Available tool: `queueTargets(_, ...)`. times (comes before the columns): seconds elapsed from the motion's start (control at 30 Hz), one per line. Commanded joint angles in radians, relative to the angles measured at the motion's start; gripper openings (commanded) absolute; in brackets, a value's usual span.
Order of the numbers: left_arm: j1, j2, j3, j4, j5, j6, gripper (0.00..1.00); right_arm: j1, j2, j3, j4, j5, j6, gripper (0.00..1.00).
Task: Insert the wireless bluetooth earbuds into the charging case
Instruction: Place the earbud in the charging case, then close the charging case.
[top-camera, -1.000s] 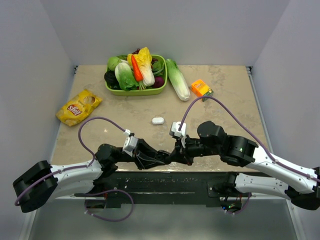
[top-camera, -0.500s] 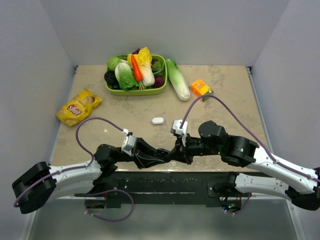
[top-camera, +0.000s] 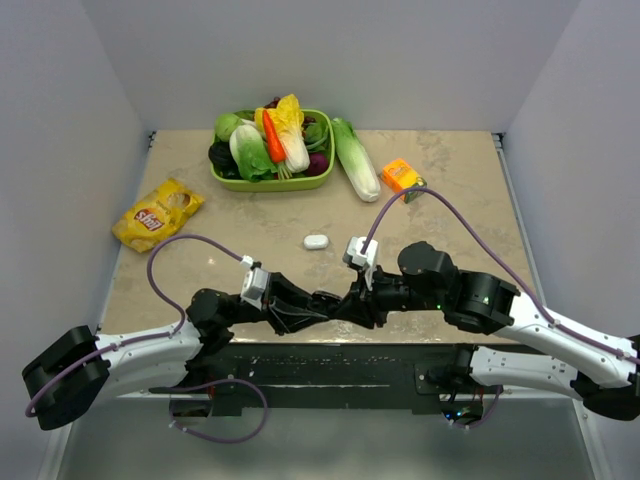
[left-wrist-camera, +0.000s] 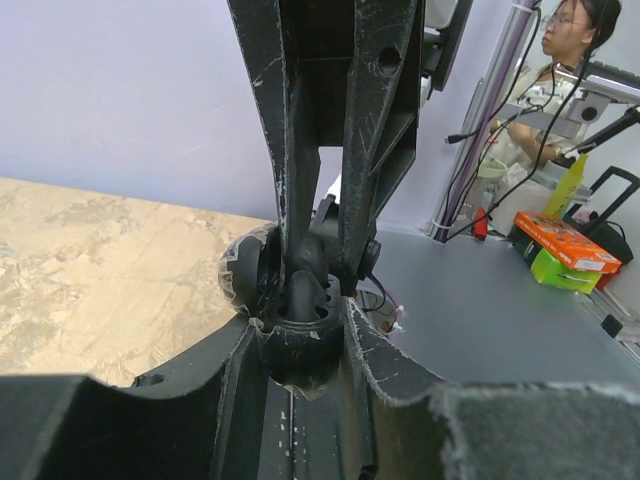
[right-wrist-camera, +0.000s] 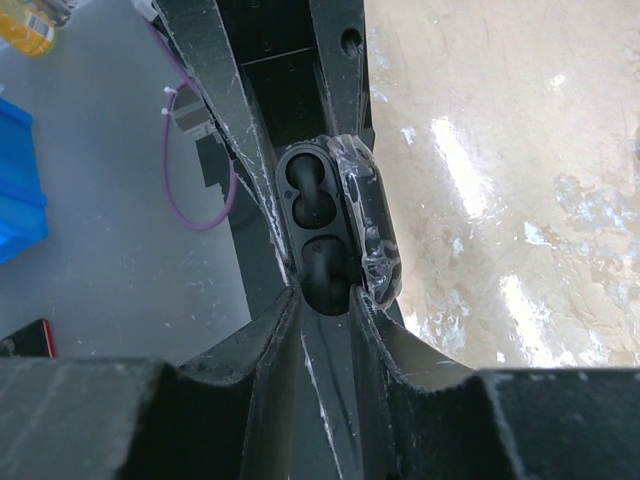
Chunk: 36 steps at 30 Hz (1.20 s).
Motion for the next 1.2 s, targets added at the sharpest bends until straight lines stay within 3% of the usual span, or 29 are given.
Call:
queueTargets(0.0,-0.003,-0.022,0.008,0.164,0.021,0.017,0.0,-0.005,-0.004,0.041,-0.024,0.071,0.005,0.3)
queueTargets(0.2,-0.003,-0.013,0.005,0.167,0.019,0.016,0.0,-0.005,-0.004,0.045,-0.002,0.071,0.011,0.23)
queueTargets(0.3,-0.003,-0.011,-0.003,0.175,0.016,0.016,0.0,-0.005,-0.004,0.061,-0.012,0.068,0.008,0.26)
queueTargets(0.43,-0.003,-0.016,-0.006,0.149,0.006,0.029,0.0,-0.005,-0.057,0.091,-0.007,0.031,0.012,0.39)
queueTargets(0.57,-0.003,-0.023,-0.014,0.132,-0.013,0.043,0.0,-0.005,-0.151,0.14,0.037,0.098,0.034,0.41)
queueTargets(0.67,-0.003,-0.028,-0.017,0.126,-0.014,0.049,0.0,-0.005,-0.165,0.139,0.06,0.253,0.064,0.35)
queueTargets(0.77,-0.006,-0.034,-0.014,0.12,-0.007,0.055,0.0,-0.005,-0.099,0.134,0.042,0.351,0.1,0.22)
queueTargets(0.93,-0.006,-0.037,-0.006,0.101,-0.004,0.072,0.0,-0.005,0.025,0.118,0.059,0.312,0.12,0.19)
queueTargets(1.17,-0.011,-0.022,0.006,0.097,-0.005,0.083,0.0,-0.005,0.076,0.111,0.076,0.214,0.112,0.23)
